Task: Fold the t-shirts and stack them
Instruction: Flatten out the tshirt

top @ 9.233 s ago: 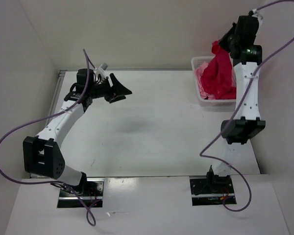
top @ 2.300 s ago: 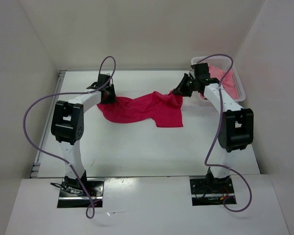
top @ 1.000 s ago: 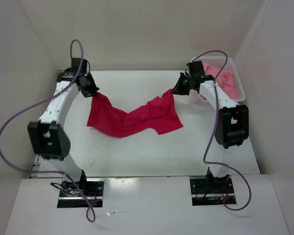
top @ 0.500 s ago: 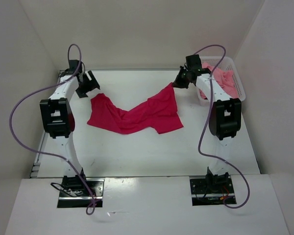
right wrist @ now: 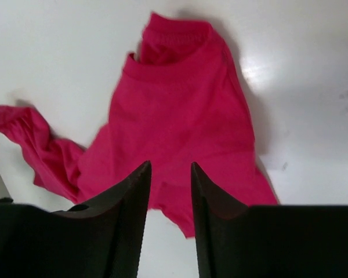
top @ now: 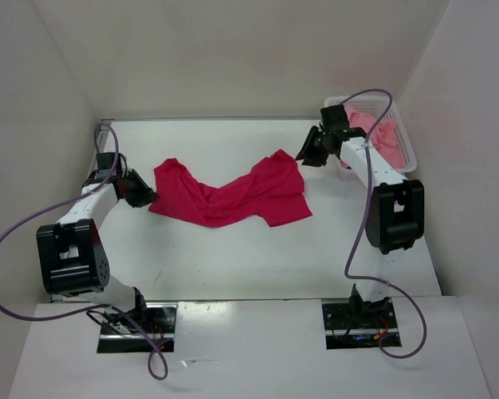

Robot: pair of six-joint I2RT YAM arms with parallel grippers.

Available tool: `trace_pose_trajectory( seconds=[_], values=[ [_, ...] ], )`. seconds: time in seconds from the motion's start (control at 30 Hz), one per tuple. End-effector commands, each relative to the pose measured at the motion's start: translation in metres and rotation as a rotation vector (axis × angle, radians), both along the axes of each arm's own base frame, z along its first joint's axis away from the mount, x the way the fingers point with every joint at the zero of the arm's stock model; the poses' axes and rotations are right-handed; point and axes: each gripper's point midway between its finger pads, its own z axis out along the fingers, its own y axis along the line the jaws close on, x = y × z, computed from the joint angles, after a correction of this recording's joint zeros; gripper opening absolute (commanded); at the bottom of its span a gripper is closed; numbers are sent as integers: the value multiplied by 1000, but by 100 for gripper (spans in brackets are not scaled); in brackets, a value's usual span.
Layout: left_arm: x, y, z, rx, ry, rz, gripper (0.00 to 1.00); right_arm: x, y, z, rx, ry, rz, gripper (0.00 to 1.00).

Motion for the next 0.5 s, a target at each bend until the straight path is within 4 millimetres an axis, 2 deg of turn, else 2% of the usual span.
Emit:
trace_pose_trajectory(
  seconds=[0.0, 0.03, 0.07, 0.13, 0.17, 0.2, 0.27, 0.33, 0.4, 0.47],
  values=[
    [-10, -17, -13, -129, 8, 26, 24, -20, -7, 19, -9, -53, 5, 37],
    [-14, -20, -17, -165, 41, 68, 24, -26, -7, 29, 2, -77, 12, 36],
    [-18, -18, -23, -161, 74, 88, 26, -39, -7, 13, 4, -42, 19, 35],
    [-17, -19, -23, -159, 76, 67, 28, -50, -7, 7, 10, -35, 25, 32],
    [-17, -18, -24, -152, 77, 72, 28, -61, -7, -3, 16, -4, 33, 31],
    [-21, -11, -33, -115, 93, 100, 28, -65, -6, -10, 23, 9, 41, 31],
    [-23, -1, -34, -73, 85, 156, 28, -75, -5, -15, 36, 20, 41, 29],
    [-25, 6, -43, -47, 92, 201, 36, -79, -3, -17, 51, 20, 42, 29],
    [-20, 8, -44, -58, 89, 242, 38, -81, -4, -21, 51, 23, 42, 29],
    [-24, 9, -60, -67, 130, 277, 40, -84, -7, -23, 30, 28, 39, 29]
  ],
)
